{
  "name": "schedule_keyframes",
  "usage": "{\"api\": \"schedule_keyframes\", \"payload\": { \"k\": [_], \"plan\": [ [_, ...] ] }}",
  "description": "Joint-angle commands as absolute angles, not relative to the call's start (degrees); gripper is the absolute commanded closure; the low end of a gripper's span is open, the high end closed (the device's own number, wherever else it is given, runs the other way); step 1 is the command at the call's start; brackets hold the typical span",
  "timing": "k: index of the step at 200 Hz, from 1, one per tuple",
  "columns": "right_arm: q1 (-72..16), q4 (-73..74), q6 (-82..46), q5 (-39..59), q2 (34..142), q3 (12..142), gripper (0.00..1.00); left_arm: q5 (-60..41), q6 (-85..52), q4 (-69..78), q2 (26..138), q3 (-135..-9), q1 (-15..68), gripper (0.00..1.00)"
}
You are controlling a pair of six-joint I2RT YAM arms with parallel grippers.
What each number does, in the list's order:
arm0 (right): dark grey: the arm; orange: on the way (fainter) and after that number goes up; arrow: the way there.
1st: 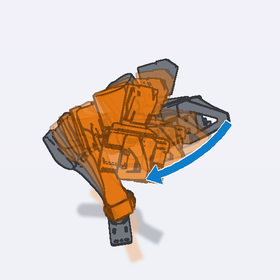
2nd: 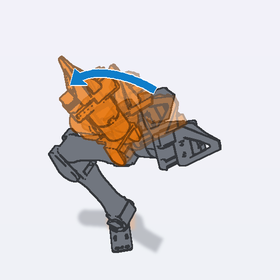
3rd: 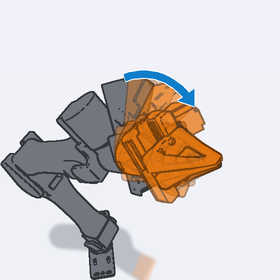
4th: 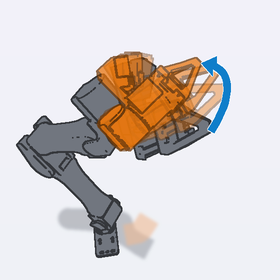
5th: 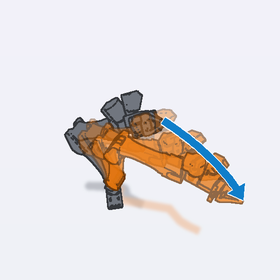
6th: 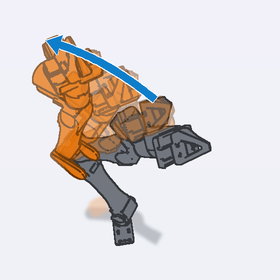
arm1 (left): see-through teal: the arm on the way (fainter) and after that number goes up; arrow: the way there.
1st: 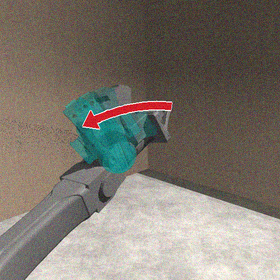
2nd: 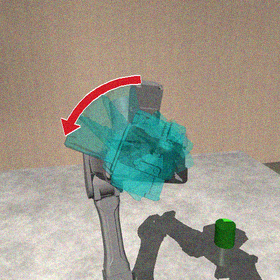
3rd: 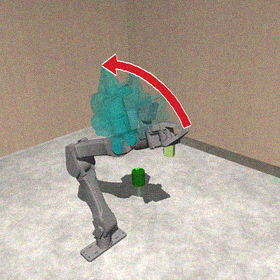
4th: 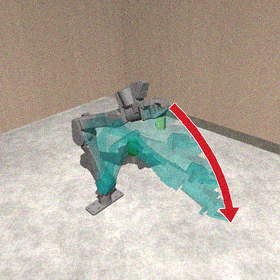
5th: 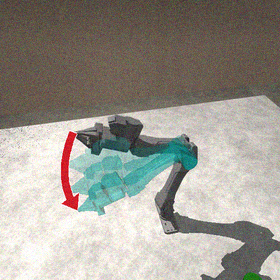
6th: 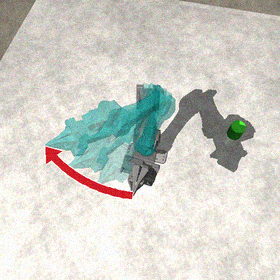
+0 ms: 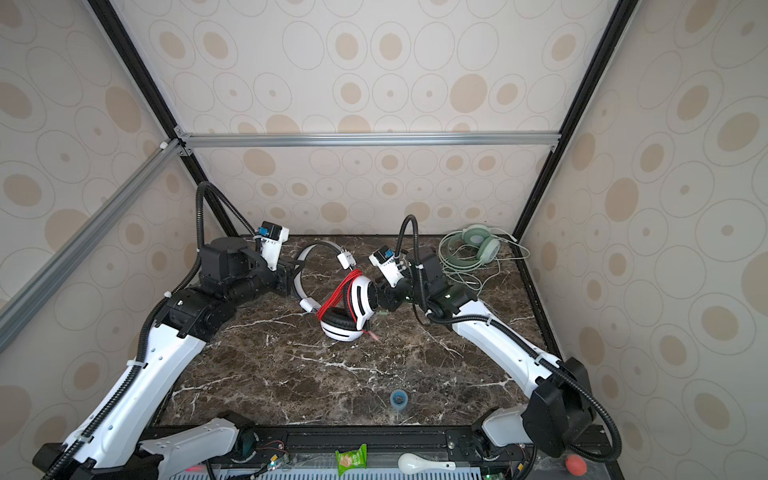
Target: Wrap the headphones
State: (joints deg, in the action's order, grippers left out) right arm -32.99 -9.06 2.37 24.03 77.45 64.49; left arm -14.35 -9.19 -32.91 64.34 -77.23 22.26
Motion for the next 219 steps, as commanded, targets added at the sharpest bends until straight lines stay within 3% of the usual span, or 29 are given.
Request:
{"api": "schedule_keyframes", "payload": {
  "k": [1, 67, 112, 144, 219],
  "plan": [
    [-31.75, -0.03, -3.14, 29.97, 73.4, 61.0, 0.51, -19.44, -11.59, -32.12, 65.06, -83.56, 22.5, 1.0],
    [-31.22, 2.06, -6.77, 35.77, 71.06, 58.82, 0.48, -24.15, -14.27, -32.17, 68.2, -89.55, 22.45, 1.0],
    [-31.27, 2.2, -5.29, 37.14, 70.27, 59.37, 0.39, -28.36, -16.72, -32.2, 69.71, -92.96, 22.29, 1.0],
    [-31.2, 5.96, -7.5, 41.14, 70.68, 59.4, 0.39, -32.55, -18.2, -32.5, 70.87, -94.33, 21.62, 1.0],
    [-31.08, -0.01, -3.72, 45.75, 72.05, 63.02, 0.39, -35.42, -18.72, -34.56, 71.45, -96.48, 21.29, 1.0]
  ]
}}
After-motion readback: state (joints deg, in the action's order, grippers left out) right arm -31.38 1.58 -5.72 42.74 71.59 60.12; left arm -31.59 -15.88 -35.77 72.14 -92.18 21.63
